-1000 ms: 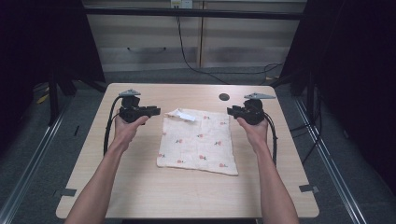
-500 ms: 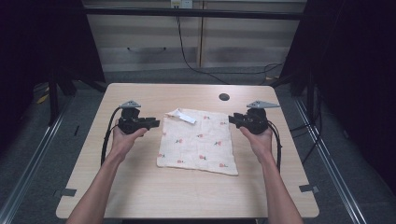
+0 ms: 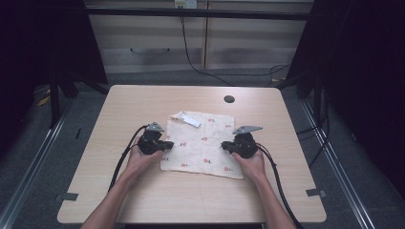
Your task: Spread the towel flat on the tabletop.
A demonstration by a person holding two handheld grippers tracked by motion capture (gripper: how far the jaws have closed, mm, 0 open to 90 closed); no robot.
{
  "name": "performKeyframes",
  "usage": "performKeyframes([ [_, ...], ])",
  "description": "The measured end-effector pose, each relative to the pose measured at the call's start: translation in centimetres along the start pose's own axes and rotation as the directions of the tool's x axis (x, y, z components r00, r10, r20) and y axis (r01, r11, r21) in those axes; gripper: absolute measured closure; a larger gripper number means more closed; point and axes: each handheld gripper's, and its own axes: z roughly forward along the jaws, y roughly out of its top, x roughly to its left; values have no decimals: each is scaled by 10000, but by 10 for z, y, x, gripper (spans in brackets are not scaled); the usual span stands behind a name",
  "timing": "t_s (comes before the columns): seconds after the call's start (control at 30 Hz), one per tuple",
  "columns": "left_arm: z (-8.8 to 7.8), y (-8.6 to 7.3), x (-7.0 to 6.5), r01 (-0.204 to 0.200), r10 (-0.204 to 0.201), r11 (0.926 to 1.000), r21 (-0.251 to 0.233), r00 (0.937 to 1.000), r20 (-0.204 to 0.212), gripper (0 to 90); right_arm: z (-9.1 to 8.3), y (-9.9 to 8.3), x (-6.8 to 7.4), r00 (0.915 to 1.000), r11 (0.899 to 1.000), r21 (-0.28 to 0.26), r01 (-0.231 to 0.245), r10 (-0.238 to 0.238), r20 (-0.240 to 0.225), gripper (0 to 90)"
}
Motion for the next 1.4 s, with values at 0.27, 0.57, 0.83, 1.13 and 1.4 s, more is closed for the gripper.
performKeyframes([
  [0.27,-6,-8,-9,-243,243,9997,-42,9997,34,900,3,-8,7,9991,9990,142,421,-421,12,724],
  [0.57,-23,-29,-28,-139,141,9999,-35,9980,610,900,-19,-26,28,9944,9936,441,1040,-1032,-218,742],
  [0.83,-40,-47,-56,-476,440,9984,292,9924,1145,900,-40,-45,49,9896,9892,634,1322,-1280,-660,818],
  [1.13,-43,-40,-39,62,-73,9999,113,9956,933,836,-51,-54,61,9858,9856,744,1517,-1454,-846,875],
  [1.4,-28,1,-7,597,-592,9965,-588,9982,88,747,-49,-53,59,9861,9883,713,1351,-1271,-1074,830],
])
